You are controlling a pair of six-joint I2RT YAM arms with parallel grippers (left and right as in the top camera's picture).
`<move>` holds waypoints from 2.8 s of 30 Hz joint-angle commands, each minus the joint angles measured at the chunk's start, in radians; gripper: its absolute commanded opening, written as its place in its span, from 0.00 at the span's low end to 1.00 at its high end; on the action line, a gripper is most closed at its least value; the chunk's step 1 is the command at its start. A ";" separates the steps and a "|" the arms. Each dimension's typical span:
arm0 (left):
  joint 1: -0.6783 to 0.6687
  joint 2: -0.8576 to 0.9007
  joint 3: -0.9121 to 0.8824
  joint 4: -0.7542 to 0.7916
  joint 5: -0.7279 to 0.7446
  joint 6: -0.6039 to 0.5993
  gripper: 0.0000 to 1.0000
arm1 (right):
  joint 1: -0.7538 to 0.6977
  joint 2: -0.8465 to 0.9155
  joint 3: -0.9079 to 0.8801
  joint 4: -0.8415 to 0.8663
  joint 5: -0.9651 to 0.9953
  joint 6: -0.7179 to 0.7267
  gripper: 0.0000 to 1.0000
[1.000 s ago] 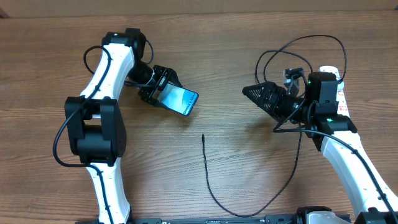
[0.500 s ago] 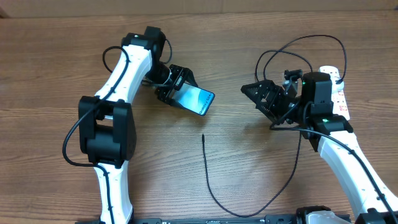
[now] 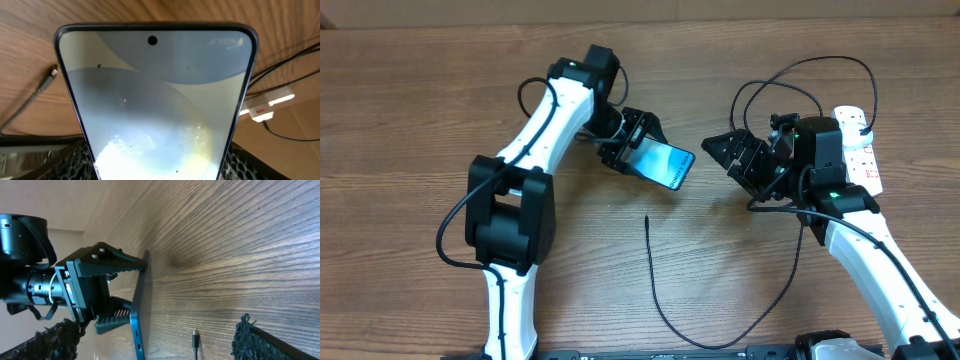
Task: Plug charger to phone and switch on socket
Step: 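Close the right gripper on the phone's side edge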
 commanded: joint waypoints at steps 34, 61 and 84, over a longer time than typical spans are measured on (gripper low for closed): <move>-0.129 -0.045 0.024 0.119 0.072 -0.232 0.04 | 0.074 0.113 0.002 0.041 0.028 -0.114 0.95; -0.130 -0.045 0.024 0.119 0.069 -0.232 0.04 | 0.099 0.113 0.002 0.051 0.043 -0.133 0.37; -0.131 -0.045 0.024 0.118 0.049 -0.254 0.04 | 0.099 0.113 0.002 0.043 0.044 -0.141 0.20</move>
